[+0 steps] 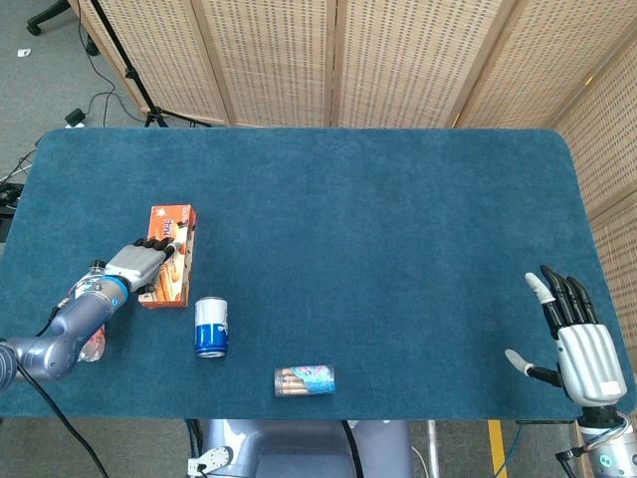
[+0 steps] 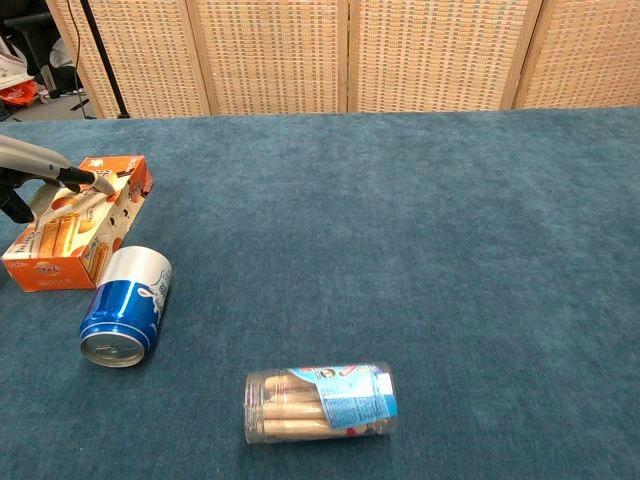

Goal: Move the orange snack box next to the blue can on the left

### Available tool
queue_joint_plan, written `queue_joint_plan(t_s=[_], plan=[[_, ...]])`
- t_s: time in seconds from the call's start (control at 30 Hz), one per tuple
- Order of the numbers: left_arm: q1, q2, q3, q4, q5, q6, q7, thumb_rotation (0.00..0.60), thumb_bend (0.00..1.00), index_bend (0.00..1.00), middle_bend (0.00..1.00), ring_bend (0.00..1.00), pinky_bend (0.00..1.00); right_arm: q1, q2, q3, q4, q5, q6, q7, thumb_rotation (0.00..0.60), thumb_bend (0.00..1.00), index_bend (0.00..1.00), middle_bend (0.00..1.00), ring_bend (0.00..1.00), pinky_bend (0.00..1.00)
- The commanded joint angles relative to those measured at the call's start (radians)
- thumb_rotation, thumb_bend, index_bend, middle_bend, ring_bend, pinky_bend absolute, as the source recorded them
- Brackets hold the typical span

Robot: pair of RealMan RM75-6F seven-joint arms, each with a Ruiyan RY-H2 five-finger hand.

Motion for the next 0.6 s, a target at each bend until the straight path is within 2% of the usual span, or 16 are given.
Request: queue_joint_plan(t_s=[0.03, 0.2, 0.4, 0.5, 0.6], plan=[[0.014, 0.017, -0.004, -0.019, 0.022, 0.006, -0.008, 0.6, 1.0, 0.08, 0.02, 0.0, 0.04, -0.001, 0.0, 0.0, -0.001, -0.001, 0.002, -0.001, 0.6, 0.0, 0.0, 0.0, 0.0, 0.0], [0.038, 0.063, -0.019, -0.068, 0.066, 0.029, -0.027, 0.6, 1.0, 0.09, 0.02, 0.0, 0.04, -0.002, 0.001, -0.001, -0.002, -0.002, 0.003, -0.002, 0.6, 0.0, 0.0, 0.0, 0.0, 0.0], [0.079, 0.123, -0.097, -0.087, 0.133, 0.069, -0.104, 0.6, 1.0, 0.09, 0.02, 0.0, 0.04, -0.003, 0.002, -0.002, -0.001, -0.003, 0.002, -0.001, 0.6, 0.0, 0.0, 0.0, 0.0, 0.0], [0.087, 0.131, -0.144, -0.058, 0.147, 0.067, -0.142, 0.6, 1.0, 0.09, 0.02, 0.0, 0.04, -0.002, 0.001, -0.001, -0.001, -0.001, 0.001, 0.0, 0.6, 0.0, 0.0, 0.0, 0.0, 0.0], [0.07, 0.079, -0.193, 0.061, 0.118, 0.051, -0.156, 0.6, 1.0, 0.09, 0.02, 0.0, 0.04, 0.0, 0.001, 0.0, 0.001, 0.003, -0.003, -0.001, 0.6, 0.0, 0.0, 0.0, 0.0, 0.0]])
